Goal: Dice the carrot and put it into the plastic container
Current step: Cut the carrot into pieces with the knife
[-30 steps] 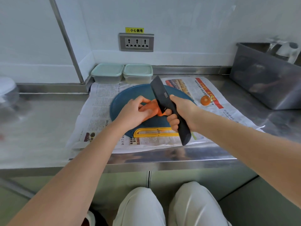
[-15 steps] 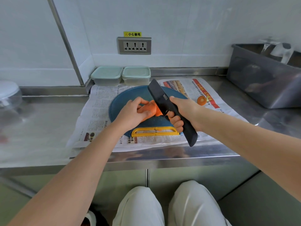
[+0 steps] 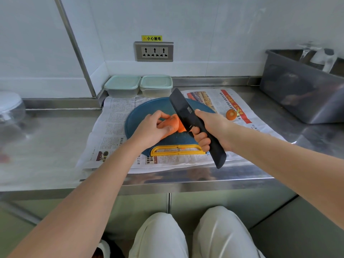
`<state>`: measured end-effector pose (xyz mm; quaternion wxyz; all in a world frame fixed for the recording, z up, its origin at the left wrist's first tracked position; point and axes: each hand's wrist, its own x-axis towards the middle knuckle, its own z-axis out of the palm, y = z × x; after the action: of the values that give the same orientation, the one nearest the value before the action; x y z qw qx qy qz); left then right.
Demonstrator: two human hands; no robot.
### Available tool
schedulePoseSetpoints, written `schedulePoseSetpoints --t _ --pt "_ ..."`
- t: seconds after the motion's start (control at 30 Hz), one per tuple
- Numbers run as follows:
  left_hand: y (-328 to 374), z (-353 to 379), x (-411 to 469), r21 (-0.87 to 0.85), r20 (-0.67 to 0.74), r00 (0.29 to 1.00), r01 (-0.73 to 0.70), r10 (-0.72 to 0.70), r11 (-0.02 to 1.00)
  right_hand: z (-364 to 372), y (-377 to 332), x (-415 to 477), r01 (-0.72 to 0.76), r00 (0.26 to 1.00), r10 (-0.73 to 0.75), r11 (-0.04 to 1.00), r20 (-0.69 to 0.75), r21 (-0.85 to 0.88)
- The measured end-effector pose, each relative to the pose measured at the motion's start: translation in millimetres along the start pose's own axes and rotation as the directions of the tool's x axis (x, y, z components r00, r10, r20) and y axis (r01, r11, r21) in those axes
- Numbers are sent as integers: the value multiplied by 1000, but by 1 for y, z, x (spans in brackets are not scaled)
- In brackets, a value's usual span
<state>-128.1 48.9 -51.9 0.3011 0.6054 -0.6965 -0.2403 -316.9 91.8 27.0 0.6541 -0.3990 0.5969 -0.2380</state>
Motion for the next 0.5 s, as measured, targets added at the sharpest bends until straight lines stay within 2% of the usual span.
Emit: schedulePoseSetpoints --t 0.5 --pt "3 0 -1 12 -6 1000 15 -15 1000 4 0 5 -4 1000 4 1000 -1 -7"
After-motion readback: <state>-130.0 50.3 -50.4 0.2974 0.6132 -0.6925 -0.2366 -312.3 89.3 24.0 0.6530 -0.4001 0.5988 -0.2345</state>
